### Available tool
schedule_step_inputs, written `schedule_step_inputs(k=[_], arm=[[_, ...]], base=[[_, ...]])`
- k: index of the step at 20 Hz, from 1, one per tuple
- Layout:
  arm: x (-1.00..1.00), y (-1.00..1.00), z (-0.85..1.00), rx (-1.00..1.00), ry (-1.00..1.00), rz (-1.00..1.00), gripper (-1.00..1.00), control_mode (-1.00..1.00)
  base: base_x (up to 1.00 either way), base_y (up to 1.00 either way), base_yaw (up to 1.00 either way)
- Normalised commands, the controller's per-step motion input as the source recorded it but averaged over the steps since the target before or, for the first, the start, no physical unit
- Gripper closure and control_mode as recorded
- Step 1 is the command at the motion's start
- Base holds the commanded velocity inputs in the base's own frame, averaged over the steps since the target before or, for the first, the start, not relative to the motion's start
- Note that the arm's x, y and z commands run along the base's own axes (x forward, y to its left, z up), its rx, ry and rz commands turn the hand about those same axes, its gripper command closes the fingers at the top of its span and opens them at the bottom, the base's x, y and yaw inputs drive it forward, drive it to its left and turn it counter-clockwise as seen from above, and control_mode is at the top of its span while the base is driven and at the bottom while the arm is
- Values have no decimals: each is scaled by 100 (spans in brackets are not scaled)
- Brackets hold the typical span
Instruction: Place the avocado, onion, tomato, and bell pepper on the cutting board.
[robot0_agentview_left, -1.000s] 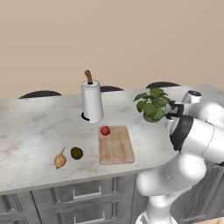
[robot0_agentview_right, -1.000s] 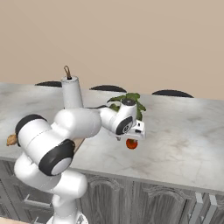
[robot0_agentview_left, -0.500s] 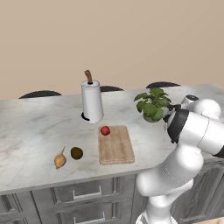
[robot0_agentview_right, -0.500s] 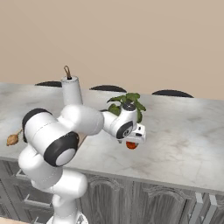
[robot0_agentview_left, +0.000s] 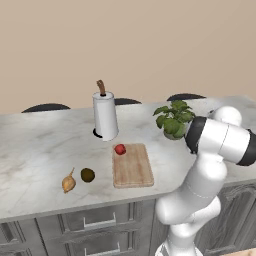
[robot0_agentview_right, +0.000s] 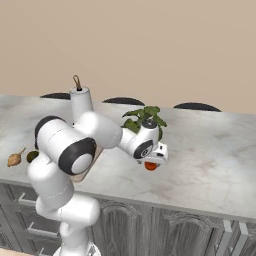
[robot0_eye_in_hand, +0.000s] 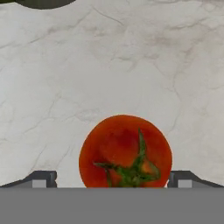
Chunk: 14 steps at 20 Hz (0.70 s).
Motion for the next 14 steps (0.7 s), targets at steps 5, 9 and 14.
schedule_step_inputs(k=[5, 9, 14], arm=[[17, -8, -16, 0, 0, -1, -100, -100], [3, -12, -22, 0, 0, -1, -100, -100], [0, -10, -31, 0, 0, -1, 100, -100]], base=[[0, 0, 0], [0, 0, 0], [0, 0, 0]])
